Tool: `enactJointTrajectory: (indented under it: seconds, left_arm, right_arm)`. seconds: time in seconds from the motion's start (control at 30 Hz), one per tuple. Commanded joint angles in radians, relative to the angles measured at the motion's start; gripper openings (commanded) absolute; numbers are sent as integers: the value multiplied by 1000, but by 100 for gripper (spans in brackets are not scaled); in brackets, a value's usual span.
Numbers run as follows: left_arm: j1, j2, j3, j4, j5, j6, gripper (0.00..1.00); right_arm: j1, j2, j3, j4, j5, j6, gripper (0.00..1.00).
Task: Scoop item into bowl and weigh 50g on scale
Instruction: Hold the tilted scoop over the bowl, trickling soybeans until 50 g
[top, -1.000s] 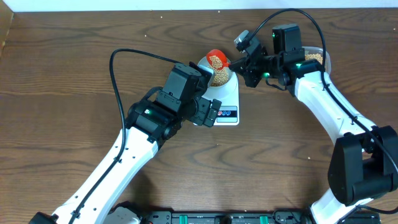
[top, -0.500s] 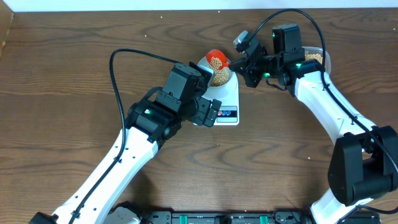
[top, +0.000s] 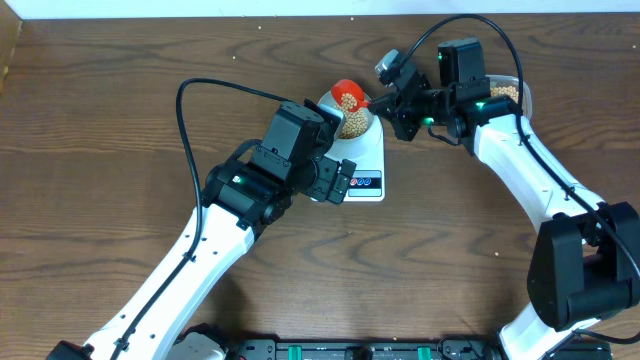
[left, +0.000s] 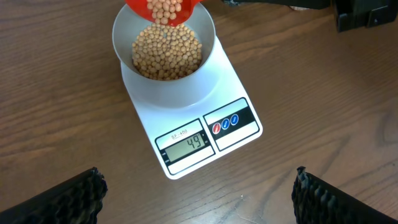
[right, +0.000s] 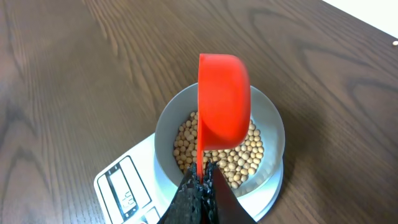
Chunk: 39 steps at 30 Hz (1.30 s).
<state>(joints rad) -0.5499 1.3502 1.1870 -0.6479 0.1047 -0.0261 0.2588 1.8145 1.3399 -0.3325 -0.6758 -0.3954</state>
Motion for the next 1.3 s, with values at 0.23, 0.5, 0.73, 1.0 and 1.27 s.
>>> enactJointTrajectory:
  seconds: [0.23, 0.5, 0.73, 1.0, 1.27]
  left_arm:
    - [5, 3, 4, -3, -9, -5, 98]
    - [5, 3, 4, -3, -9, -5, 98]
    - [5, 3, 4, -3, -9, -5, 98]
    - [5, 3, 4, -3, -9, -5, 98]
    - [5, 3, 4, -3, -9, -5, 98]
  right_arm:
    - [5, -25, 9, -1, -3, -13, 1]
    - [5, -25, 9, -1, -4, -10, 1]
    - [4, -25, 9, 0, -3, 16, 1]
    - [4, -25, 9, 0, -3, 16, 1]
    - [4, -25, 9, 0, -3, 12, 1]
